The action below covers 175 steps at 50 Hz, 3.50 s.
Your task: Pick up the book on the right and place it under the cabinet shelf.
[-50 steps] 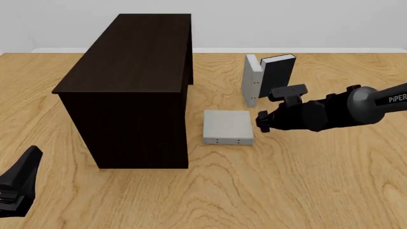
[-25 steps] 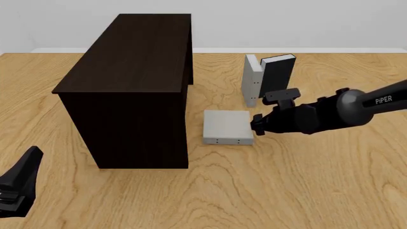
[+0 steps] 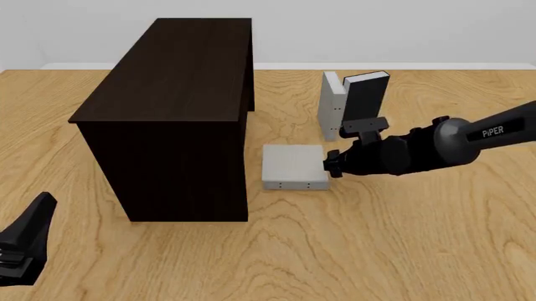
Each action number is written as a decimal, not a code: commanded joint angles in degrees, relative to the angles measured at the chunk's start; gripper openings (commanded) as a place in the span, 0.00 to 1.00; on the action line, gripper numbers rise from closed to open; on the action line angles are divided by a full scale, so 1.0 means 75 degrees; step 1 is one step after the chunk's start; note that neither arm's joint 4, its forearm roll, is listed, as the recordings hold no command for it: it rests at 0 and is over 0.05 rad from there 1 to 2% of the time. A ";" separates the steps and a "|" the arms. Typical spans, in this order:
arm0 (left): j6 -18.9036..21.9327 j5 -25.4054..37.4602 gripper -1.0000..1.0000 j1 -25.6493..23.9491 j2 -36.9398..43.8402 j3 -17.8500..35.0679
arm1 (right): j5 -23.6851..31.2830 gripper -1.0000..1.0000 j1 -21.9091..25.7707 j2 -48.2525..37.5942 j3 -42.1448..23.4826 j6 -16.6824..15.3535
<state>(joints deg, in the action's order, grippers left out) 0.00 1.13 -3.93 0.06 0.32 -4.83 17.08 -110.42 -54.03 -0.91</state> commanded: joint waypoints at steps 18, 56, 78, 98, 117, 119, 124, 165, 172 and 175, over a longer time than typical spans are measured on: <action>0.0000 0.0017 1.00 0.0004 -0.0002 0.0017 | -0.0150 1.00 0.0824 -0.0285 -0.0330 0.1144; -0.0017 0.0059 1.00 -0.0013 -0.0002 0.0010 | 0.0348 1.00 0.1220 -0.0727 -0.1369 0.1123; -0.0023 0.0085 1.00 -0.0013 0.0002 0.0018 | 0.0621 1.00 0.1464 -0.1144 -0.2012 0.1165; -0.0023 0.0089 1.00 -0.0012 0.0001 0.0023 | 0.0810 1.00 0.1790 -0.1304 -0.2345 0.1204; -0.0027 0.0111 1.00 -0.0011 0.0005 0.0030 | 0.0881 1.00 0.2167 -0.1354 -0.2536 0.1277; -0.0027 0.0114 1.00 -0.0012 0.0005 0.0032 | 0.0886 1.00 0.2191 -0.1357 -0.2550 0.1271; -0.0028 0.0098 1.00 -0.0011 0.0004 0.0014 | 0.0908 1.00 0.2251 -0.1344 -0.2591 0.1273; -0.0033 0.0122 1.00 -0.0047 0.0007 0.0017 | 0.0906 1.00 0.1652 -0.1221 -0.2394 0.0865; -0.0034 0.0130 1.00 -0.0046 0.0011 0.0022 | 0.0819 1.00 0.1502 -0.0753 -0.2040 0.0734; -0.0033 0.0111 1.00 -0.0046 0.0010 0.0008 | 0.0818 1.00 0.1447 -0.0462 -0.1883 0.0649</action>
<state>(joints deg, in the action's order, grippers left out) -0.22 1.98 -4.31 0.12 0.45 3.94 28.38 -117.02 -71.24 0.25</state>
